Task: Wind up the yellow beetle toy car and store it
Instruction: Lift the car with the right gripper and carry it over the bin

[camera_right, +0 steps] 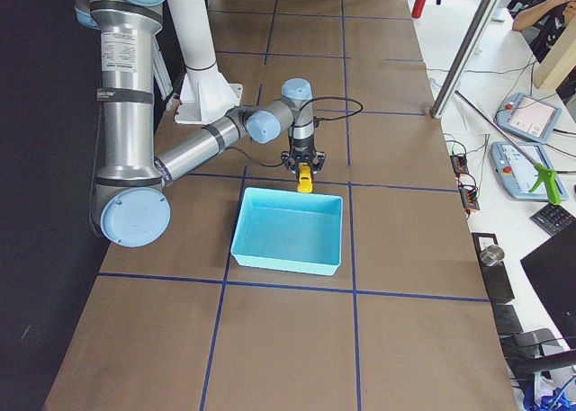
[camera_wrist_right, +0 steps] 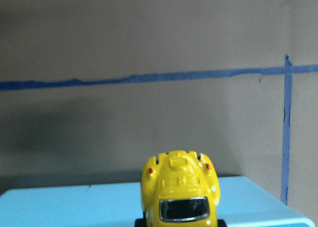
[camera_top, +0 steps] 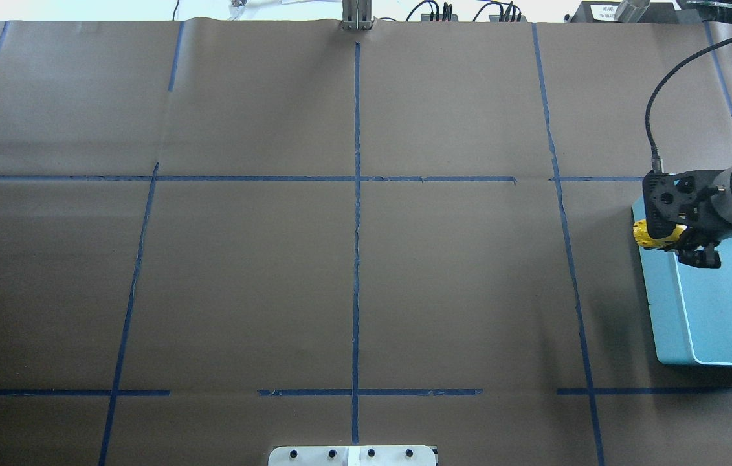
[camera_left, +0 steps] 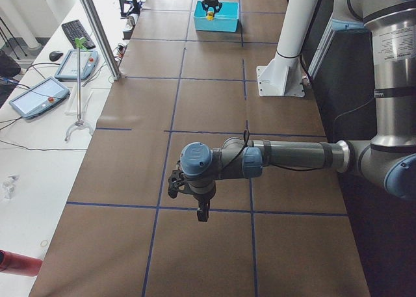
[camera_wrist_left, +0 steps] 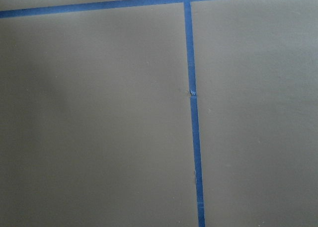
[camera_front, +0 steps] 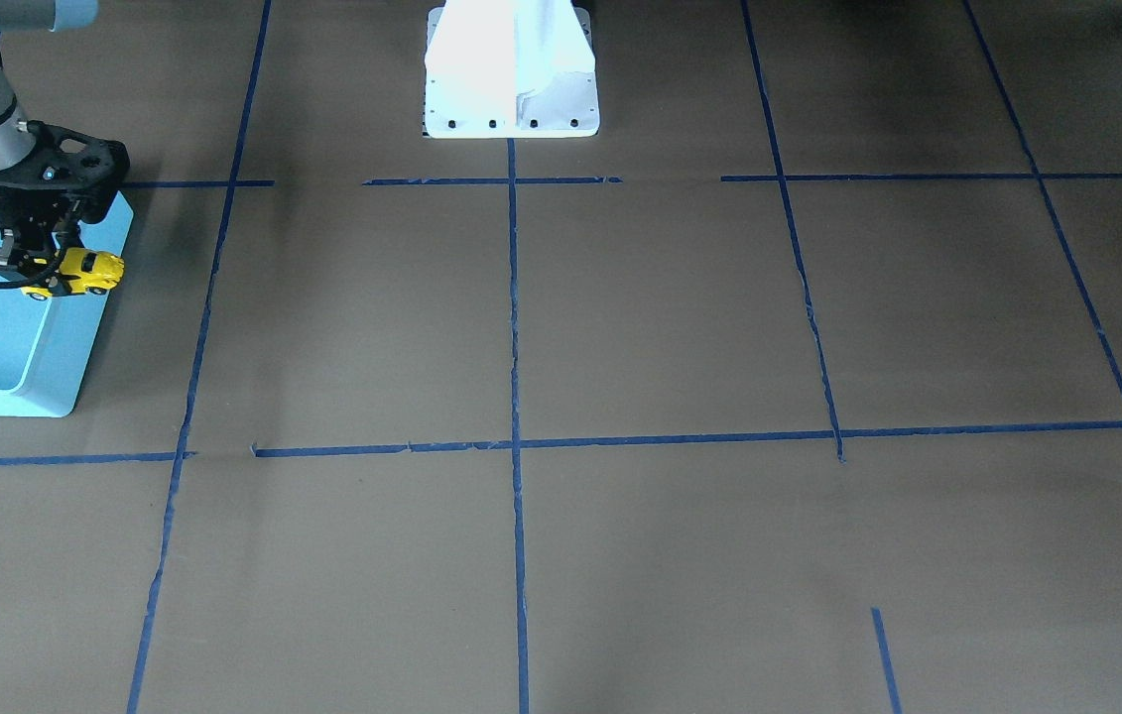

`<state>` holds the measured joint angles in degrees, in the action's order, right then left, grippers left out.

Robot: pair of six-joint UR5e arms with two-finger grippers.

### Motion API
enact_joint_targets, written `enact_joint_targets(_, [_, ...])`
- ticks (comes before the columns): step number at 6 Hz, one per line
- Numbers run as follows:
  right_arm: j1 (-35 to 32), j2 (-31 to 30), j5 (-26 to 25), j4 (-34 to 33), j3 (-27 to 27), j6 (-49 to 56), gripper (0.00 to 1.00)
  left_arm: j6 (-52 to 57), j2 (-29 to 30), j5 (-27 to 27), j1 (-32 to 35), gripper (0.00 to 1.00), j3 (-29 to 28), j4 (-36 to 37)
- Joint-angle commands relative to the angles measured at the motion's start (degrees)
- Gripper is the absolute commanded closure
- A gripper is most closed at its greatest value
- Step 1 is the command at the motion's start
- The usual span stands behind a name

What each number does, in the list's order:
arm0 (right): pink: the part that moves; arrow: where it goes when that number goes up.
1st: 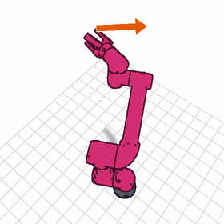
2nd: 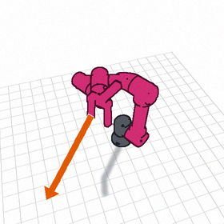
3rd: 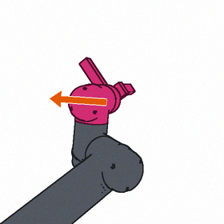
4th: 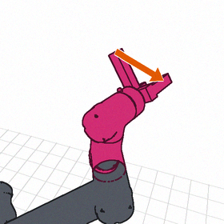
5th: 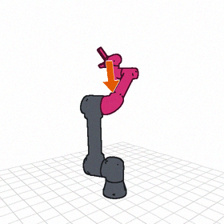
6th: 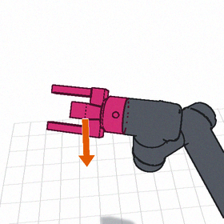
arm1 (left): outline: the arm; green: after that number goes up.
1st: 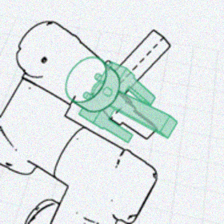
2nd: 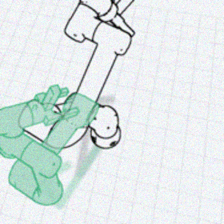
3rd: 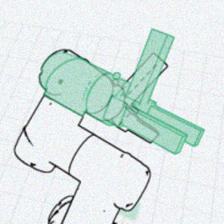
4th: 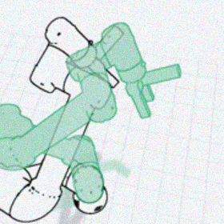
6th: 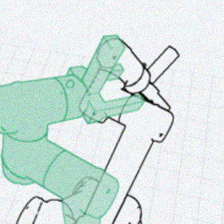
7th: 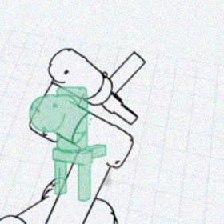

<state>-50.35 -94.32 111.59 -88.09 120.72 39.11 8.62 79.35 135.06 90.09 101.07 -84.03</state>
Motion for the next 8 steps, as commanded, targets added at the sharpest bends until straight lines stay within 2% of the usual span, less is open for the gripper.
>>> enact_joint_targets(1, [-6.3, -6.1, 2.3, 1.3, 0.0, 11.5, 1.0, 0.0, -0.1, -0.1, 0.0, 0.0, 0.0, 0.0])
enact_joint_targets(2, [-6.4, -8.6, 2.3, 5.2, -3.5, 11.9, 1.0, -0.1, -0.2, -0.3, 0.1, 0.0, -0.1, 0.1])
enact_joint_targets(3, [-6.5, -8.9, 2.5, 14.3, -10.5, 11.6, 1.0, -0.2, -0.1, -0.3, 0.0, 0.0, -0.1, 0.1])
enact_joint_targets(4, [-6.3, -8.9, 2.5, 19.0, -14.6, 11.2, 1.0, -0.4, -0.2, -0.2, 0.1, 0.0, -0.2, 0.1])
enact_joint_targets(6, [-4.8, -8.1, 2.1, 19.4, -17.0, 9.4, 1.0, -0.4, -0.2, -0.3, 0.0, 0.0, -0.2, 0.1])
enact_joint_targets(8, [-3.4, -7.9, 2.2, 19.4, -16.9, 8.3, 1.0, -0.4, 0.0, -0.3, 0.0, 0.0, -0.1, 0.1])
